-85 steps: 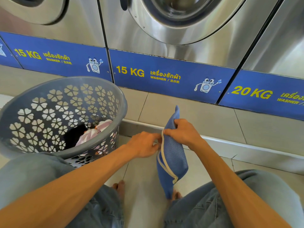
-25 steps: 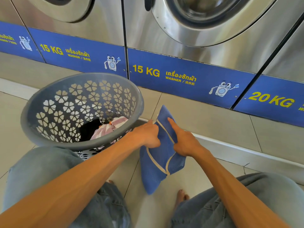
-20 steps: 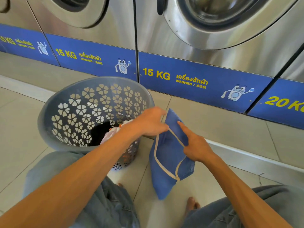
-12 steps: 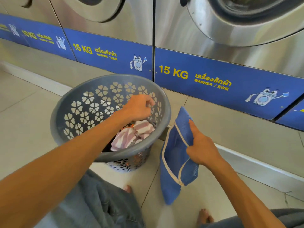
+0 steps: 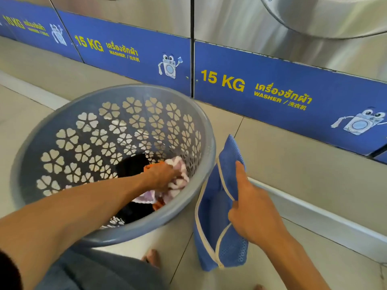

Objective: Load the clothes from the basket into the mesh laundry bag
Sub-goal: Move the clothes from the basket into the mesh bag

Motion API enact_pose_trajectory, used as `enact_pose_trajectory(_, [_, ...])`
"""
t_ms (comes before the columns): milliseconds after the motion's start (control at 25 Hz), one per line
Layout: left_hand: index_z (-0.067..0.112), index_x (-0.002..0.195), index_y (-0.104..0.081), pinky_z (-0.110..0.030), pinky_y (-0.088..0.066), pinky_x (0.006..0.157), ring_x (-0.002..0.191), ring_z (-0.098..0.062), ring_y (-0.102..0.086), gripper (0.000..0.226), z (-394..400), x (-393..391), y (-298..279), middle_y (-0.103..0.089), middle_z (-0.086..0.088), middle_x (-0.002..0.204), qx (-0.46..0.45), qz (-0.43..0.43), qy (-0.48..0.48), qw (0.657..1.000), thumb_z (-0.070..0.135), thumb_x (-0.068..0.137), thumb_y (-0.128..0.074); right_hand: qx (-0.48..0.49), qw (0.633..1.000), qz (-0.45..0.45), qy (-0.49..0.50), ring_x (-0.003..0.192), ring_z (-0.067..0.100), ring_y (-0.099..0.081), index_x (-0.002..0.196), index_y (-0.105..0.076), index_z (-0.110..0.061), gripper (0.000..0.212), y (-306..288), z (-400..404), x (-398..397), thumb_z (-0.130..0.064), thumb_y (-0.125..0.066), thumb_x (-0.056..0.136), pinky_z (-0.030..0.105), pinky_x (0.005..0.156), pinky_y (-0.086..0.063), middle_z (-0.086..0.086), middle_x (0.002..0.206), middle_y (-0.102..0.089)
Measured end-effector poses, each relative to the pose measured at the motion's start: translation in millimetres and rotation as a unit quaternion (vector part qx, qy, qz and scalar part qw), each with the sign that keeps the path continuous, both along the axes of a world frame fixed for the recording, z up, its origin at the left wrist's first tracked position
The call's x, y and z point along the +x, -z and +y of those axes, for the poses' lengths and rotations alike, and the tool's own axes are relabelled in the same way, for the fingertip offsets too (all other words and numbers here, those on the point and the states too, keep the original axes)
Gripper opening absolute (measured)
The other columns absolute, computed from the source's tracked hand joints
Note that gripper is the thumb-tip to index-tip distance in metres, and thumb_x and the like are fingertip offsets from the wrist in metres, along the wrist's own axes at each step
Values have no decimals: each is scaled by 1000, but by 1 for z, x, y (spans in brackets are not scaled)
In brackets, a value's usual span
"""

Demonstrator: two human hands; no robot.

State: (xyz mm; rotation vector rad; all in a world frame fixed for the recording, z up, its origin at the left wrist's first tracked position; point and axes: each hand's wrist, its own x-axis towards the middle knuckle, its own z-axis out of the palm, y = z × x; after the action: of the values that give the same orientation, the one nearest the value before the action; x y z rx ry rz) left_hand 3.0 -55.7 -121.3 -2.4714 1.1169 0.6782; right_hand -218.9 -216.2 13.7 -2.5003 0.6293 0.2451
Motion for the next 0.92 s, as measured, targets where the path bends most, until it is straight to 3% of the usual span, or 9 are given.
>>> enact_pose_trajectory(80, [31,127,-57,-35,-57,82,94,-20,-65,48,-2,0,-20,-68,1,109,-70,45,-64,994,26,81,-68,6,1000,3,-2,72,24,-53,152,12,-30,88,-3,-5,0,-12,-47,90,32,61,-42,5,85,-53])
enact_pose_trajectory(200, [33,110,-69,-34,-55,82,93,-23,-66,43,5,5,-71,-73,1,103,-142,31,-85,986,31,68,-63,2,1000,13,18,75,24,-49,154,8,-25,87,-7,-15,0,-9,-48,89,32,64,-40,8,90,-56])
enact_pose_trajectory(320, [29,108,-72,-29,-50,79,89,-16,-66,43,21,1,-135,-72,4,97,-322,62,-201,923,28,65,-65,10,999,13,34,83,30,-57,155,5,-23,86,-10,-16,-8,-7,-48,88,33,65,-40,15,107,-65])
enact_pose_trajectory(400, [25,102,-71,-27,-50,70,79,-14,-64,32,30,-8,-171,-72,3,88,-476,119,-327,808,10,75,-64,11,999,1,33,88,31,-61,155,4,-21,85,-11,-14,-15,-8,-48,88,34,66,-41,15,109,-65])
enact_pose_trajectory(480, [18,93,-69,-26,-56,63,72,-17,-67,20,33,-30,-205,-72,-2,80,-616,254,-410,623,6,82,-57,10,999,-10,31,95,33,-63,155,4,-21,84,-13,-12,-24,-9,-48,89,33,67,-42,16,113,-65])
enact_pose_trajectory(600, [13,107,-67,-37,-56,92,105,-22,-69,23,27,-74,-235,-71,-9,110,-684,493,-396,365,16,88,-53,1,999,-20,30,100,34,-64,154,2,-23,82,-17,-13,-36,-11,-48,91,35,70,-46,17,117,-64])
enact_pose_trajectory(680, [14,117,-64,-44,-37,114,132,-25,-50,45,12,-110,-238,-61,-10,130,-687,579,-350,265,17,73,-72,1,999,-24,29,100,34,-64,154,0,-23,81,-18,-15,-46,-10,-48,90,35,71,-47,17,117,-64])
enact_pose_trajectory(800, [9,110,-72,-49,-46,104,119,-29,-60,35,-31,-173,-205,-67,-16,124,-660,649,-351,142,17,76,-68,22,997,-62,45,96,34,-65,152,-16,-20,77,-27,-24,-60,-9,-51,85,34,68,-48,13,110,-68])
enact_pose_trajectory(920, [4,102,-77,-45,-61,78,93,-33,-73,38,-76,-229,-159,-74,-20,108,-626,618,-462,119,24,98,-44,38,992,-118,18,103,34,-64,131,-52,-10,57,-38,-35,-79,-26,-54,76,30,73,-45,13,112,-70])
